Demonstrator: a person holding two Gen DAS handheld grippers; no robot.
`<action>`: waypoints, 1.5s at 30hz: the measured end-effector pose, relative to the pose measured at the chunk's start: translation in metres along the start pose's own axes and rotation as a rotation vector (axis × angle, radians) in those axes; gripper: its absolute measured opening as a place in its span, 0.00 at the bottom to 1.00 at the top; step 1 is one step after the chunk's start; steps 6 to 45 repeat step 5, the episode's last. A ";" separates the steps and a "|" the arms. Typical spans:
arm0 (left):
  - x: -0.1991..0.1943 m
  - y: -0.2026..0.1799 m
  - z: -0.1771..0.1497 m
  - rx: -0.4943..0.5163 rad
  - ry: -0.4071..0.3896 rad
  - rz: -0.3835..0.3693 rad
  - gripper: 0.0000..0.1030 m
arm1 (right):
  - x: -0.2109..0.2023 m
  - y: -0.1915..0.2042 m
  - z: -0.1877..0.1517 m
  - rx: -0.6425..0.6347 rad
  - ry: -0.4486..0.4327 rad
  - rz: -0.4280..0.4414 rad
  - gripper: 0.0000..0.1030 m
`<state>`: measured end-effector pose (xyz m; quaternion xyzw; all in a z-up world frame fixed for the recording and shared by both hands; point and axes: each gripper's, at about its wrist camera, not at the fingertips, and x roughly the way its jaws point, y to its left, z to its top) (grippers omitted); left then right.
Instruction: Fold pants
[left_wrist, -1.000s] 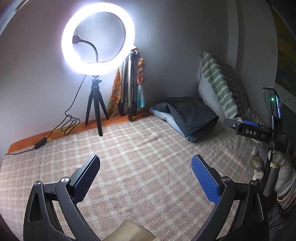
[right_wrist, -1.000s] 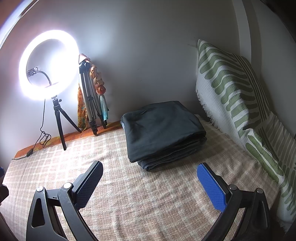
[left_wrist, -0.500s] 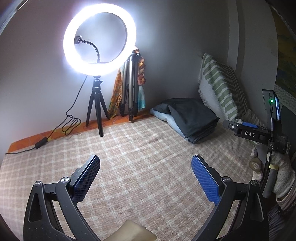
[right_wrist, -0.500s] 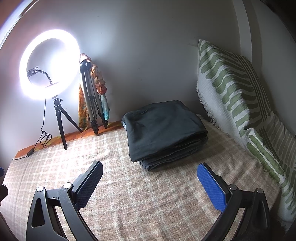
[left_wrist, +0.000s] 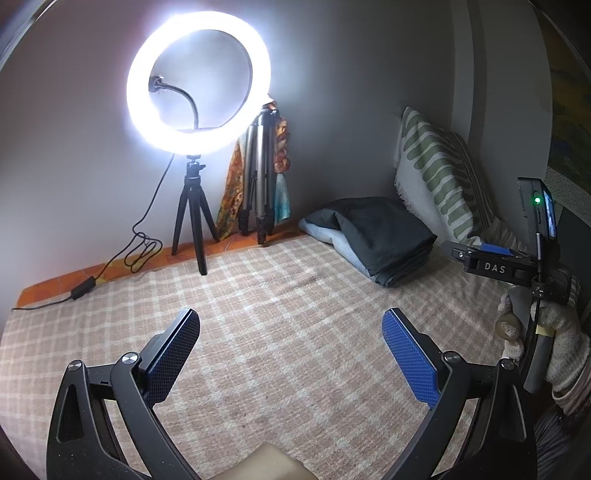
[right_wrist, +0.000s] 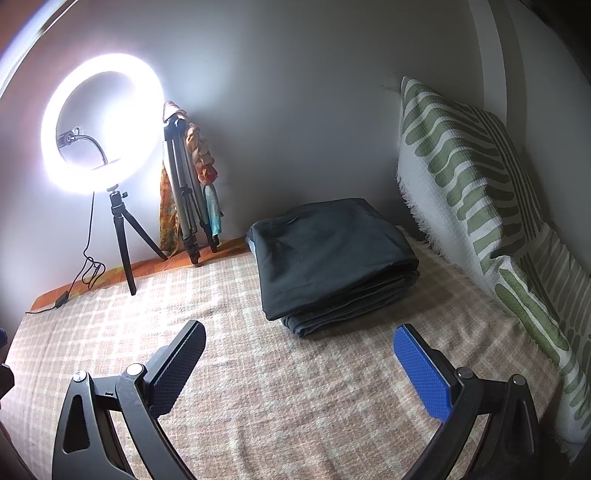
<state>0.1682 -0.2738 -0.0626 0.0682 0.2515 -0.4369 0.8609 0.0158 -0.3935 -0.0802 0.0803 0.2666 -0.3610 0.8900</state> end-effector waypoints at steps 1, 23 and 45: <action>-0.001 -0.001 -0.001 0.003 -0.005 0.001 0.96 | 0.000 0.000 0.000 0.000 0.001 0.001 1.00; 0.000 -0.002 -0.001 0.009 0.000 0.001 0.96 | 0.000 0.000 0.000 0.003 0.004 0.006 1.00; 0.000 -0.002 -0.001 0.009 0.000 0.001 0.96 | 0.000 0.000 0.000 0.003 0.004 0.006 1.00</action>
